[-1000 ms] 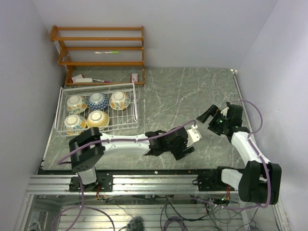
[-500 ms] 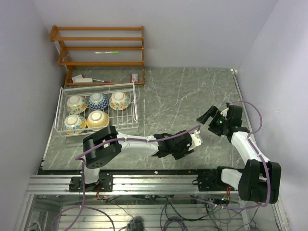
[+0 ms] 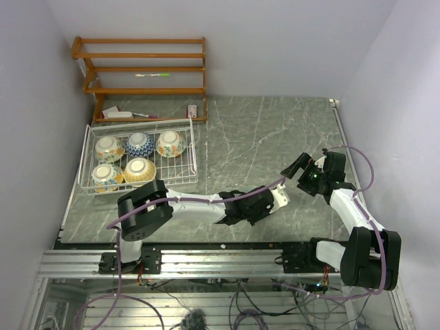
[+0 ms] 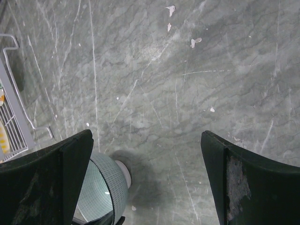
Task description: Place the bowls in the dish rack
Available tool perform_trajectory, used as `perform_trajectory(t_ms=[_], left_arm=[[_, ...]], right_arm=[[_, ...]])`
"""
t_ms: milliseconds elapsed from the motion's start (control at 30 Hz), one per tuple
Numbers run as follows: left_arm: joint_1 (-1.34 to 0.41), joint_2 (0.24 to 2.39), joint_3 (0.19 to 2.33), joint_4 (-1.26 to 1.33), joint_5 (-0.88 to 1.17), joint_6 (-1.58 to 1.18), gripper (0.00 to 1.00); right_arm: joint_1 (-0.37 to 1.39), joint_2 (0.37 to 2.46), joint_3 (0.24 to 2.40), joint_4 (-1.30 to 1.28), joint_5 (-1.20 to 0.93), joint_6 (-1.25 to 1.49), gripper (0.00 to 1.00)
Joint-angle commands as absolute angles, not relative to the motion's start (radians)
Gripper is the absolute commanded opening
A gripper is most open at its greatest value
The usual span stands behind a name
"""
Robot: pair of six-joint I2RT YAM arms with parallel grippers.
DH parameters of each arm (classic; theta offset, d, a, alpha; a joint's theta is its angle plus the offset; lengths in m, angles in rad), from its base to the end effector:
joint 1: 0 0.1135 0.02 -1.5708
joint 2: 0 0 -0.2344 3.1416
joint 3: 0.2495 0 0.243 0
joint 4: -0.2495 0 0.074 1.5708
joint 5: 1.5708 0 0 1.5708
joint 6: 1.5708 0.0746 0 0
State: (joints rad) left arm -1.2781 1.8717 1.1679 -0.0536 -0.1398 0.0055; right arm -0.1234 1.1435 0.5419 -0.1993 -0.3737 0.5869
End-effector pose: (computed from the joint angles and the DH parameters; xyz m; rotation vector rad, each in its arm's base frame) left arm 0.1298 -0.3946 0.1291 1.3598 1.9387 -0.4725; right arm 0.2523 -0.0038 0.1400 0.6606 2.3085 0.6633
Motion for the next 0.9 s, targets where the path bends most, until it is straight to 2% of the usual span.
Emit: perform_trajectory(t_ms=[0, 600, 867], left_arm=[[-1.269, 1.813, 1.136, 0.013, -0.159, -0.052, 0.07], [-0.820, 1.167, 0.849, 0.349, 0.253, -0.453, 0.07], [-0.597, 0.958, 0.726, 0.427, 0.277, -0.650, 0.07]], right_arm=[[-0.132, 1.137, 0.537, -0.184, -0.376, 0.576, 1.00], [-0.138, 1.127, 0.523, -0.163, -0.431, 0.589, 0.99], [-0.138, 1.115, 0.525, -0.180, -0.435, 0.574, 0.99]])
